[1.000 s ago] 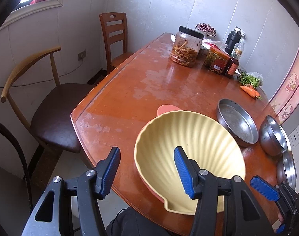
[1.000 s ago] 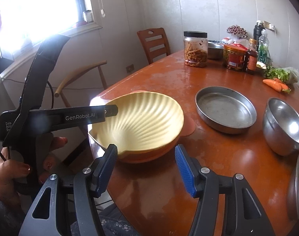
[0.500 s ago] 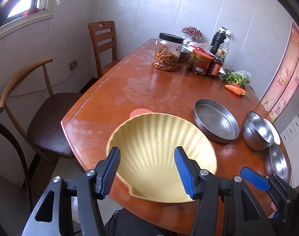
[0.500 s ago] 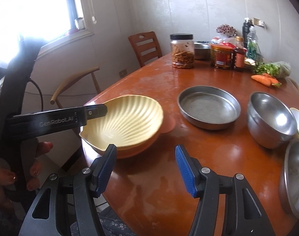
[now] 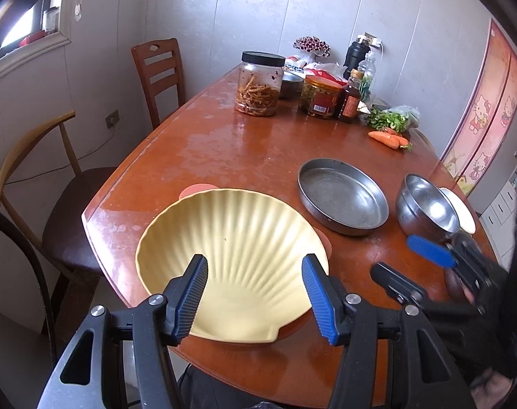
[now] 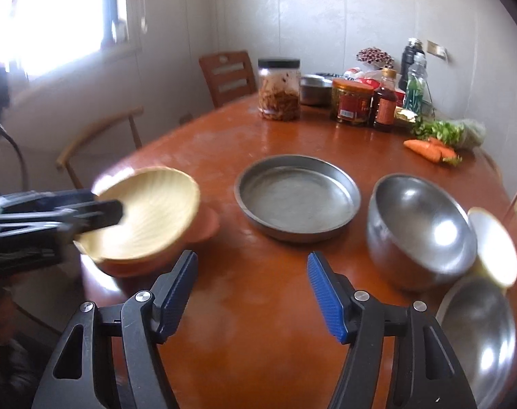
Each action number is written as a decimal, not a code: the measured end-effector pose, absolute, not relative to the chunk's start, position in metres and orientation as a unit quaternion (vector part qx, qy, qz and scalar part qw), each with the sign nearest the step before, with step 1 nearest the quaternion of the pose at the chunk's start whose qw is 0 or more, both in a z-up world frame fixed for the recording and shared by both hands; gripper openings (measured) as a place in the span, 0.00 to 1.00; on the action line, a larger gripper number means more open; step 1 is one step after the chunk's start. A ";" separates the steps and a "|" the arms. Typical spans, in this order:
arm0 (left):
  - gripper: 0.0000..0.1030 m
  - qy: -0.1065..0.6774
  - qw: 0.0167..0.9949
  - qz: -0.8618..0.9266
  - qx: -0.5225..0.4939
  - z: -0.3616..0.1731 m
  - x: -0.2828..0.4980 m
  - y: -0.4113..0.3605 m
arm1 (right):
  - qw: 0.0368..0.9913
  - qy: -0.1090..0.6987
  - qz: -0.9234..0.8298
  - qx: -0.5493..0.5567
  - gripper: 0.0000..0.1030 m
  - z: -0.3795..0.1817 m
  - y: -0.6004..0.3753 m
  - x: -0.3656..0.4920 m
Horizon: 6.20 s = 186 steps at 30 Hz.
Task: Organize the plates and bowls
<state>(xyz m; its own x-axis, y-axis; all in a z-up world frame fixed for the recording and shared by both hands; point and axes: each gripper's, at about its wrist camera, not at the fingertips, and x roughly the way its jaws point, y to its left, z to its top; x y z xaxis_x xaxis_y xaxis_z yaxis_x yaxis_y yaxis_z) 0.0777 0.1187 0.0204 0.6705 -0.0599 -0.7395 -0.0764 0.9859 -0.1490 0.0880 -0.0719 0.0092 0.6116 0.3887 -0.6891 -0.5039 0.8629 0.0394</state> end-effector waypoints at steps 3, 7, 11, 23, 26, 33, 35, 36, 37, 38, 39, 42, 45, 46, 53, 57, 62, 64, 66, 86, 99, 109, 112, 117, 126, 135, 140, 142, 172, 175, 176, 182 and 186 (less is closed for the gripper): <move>0.56 0.411 0.908 0.006 -0.083 0.019 0.082 0.119 | 0.885 0.374 0.243 -0.136 0.66 0.000 -0.064 0.109; 0.56 0.417 0.905 0.005 -0.082 0.018 0.088 0.121 | 0.870 0.382 0.252 -0.182 0.66 -0.011 -0.051 0.131; 0.56 0.419 0.904 0.002 -0.083 0.020 0.095 0.121 | 0.856 0.395 0.258 -0.210 0.66 -0.022 -0.037 0.147; 0.56 0.420 0.904 -0.008 -0.081 0.022 0.093 0.118 | 0.833 0.407 0.305 -0.218 0.63 -0.024 -0.032 0.132; 0.56 0.418 0.905 -0.010 -0.078 0.023 0.086 0.116 | 0.825 0.411 0.322 -0.217 0.63 -0.022 -0.034 0.114; 0.56 0.414 0.907 -0.018 -0.072 0.023 0.069 0.105 | 0.816 0.402 0.355 -0.215 0.63 -0.015 -0.043 0.060; 0.56 0.416 0.906 -0.024 -0.071 0.021 0.064 0.101 | 0.812 0.398 0.368 -0.217 0.63 -0.017 -0.045 0.042; 0.56 0.415 0.907 -0.026 -0.070 0.020 0.062 0.099 | 0.811 0.397 0.370 -0.218 0.63 -0.017 -0.044 0.037; 0.56 0.414 0.907 -0.028 -0.069 0.020 0.060 0.097 | 0.813 0.391 0.371 -0.219 0.63 -0.016 -0.046 0.031; 0.56 0.414 0.907 -0.030 -0.069 0.018 0.058 0.096 | 0.817 0.383 0.373 -0.215 0.63 -0.014 -0.047 0.027; 0.56 0.416 0.906 -0.030 -0.071 0.016 0.057 0.095 | 0.821 0.375 0.377 -0.207 0.63 -0.010 -0.050 0.026; 0.56 0.425 0.901 -0.036 -0.075 0.007 0.052 0.092 | 0.841 0.358 0.348 -0.206 0.63 -0.002 -0.058 0.043; 0.56 0.421 0.904 -0.040 -0.067 0.007 0.049 0.089 | 0.843 0.373 0.329 -0.207 0.63 -0.003 -0.059 0.069; 0.56 0.422 0.903 -0.042 -0.066 0.007 0.049 0.089 | 0.842 0.376 0.327 -0.207 0.63 -0.003 -0.058 0.078; 0.56 0.427 0.901 -0.032 -0.065 0.005 0.056 0.099 | 0.805 0.425 0.335 -0.243 0.62 -0.027 -0.036 0.116; 0.56 0.427 0.901 -0.025 -0.068 0.006 0.060 0.106 | 0.787 0.434 0.372 -0.231 0.56 -0.027 -0.033 0.112; 0.56 0.424 0.902 -0.023 -0.073 0.008 0.059 0.111 | 0.777 0.429 0.393 -0.240 0.56 -0.026 -0.033 0.086; 0.56 0.423 0.903 -0.023 -0.070 0.009 0.058 0.111 | 0.776 0.431 0.395 -0.238 0.56 -0.025 -0.035 0.074; 0.56 0.421 0.904 -0.026 -0.067 0.010 0.055 0.108 | 0.775 0.429 0.400 -0.237 0.56 -0.025 -0.036 0.064; 0.56 0.413 0.908 -0.070 -0.036 0.010 0.021 0.058 | 0.822 0.389 0.380 -0.167 0.57 -0.006 -0.090 -0.010; 0.56 0.425 0.901 -0.079 -0.045 -0.011 0.031 0.037 | 0.888 0.397 0.230 -0.021 0.63 -0.012 -0.156 0.022; 0.56 0.438 0.891 -0.103 -0.067 -0.029 0.047 0.029 | 0.888 0.397 0.228 -0.031 0.39 -0.029 -0.146 0.034; 0.55 0.431 0.894 -0.106 -0.060 -0.029 0.049 0.024 | 0.890 0.394 0.225 -0.041 0.37 -0.031 -0.144 0.035; 0.54 0.429 0.896 -0.105 -0.048 -0.028 0.048 0.015 | 0.893 0.390 0.219 -0.048 0.37 -0.031 -0.145 0.035; 0.54 0.408 0.906 -0.103 -0.042 -0.008 0.036 0.015 | 0.902 0.368 0.221 -0.043 0.38 -0.015 -0.149 0.025; 0.54 0.388 0.916 -0.093 -0.050 0.007 0.026 0.025 | 0.910 0.345 0.226 -0.042 0.38 0.003 -0.144 0.017; 0.53 0.377 0.921 -0.085 -0.052 0.015 0.021 0.035 | 0.910 0.339 0.232 -0.047 0.38 0.009 -0.135 0.016; 0.53 0.374 0.922 -0.082 -0.055 0.018 0.020 0.039 | 0.910 0.337 0.235 -0.049 0.38 0.012 -0.130 0.016; 0.53 0.344 0.937 -0.016 -0.061 0.047 0.056 0.150 | 0.903 0.297 0.301 -0.081 0.38 0.054 -0.005 0.075; 0.53 0.350 0.934 -0.017 -0.065 0.039 0.061 0.154 | 0.901 0.305 0.299 -0.083 0.38 0.048 0.000 0.079; 0.53 0.351 0.934 -0.018 -0.067 0.037 0.062 0.156 | 0.900 0.307 0.298 -0.084 0.38 0.045 0.001 0.081; 0.53 0.366 0.928 -0.018 -0.074 0.019 0.068 0.160 | 0.895 0.324 0.293 -0.093 0.37 0.029 0.008 0.090; 0.53 0.372 0.926 -0.010 -0.067 0.012 0.069 0.160 | 0.890 0.334 0.295 -0.096 0.37 0.019 0.010 0.093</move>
<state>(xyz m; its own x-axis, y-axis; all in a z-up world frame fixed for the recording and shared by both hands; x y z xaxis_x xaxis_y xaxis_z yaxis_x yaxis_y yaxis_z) 0.0693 0.1601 0.0124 0.7231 -0.0687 -0.6873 -0.0316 0.9907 -0.1322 0.0926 0.0102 0.0191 0.6036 0.4604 -0.6509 -0.5891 0.8077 0.0249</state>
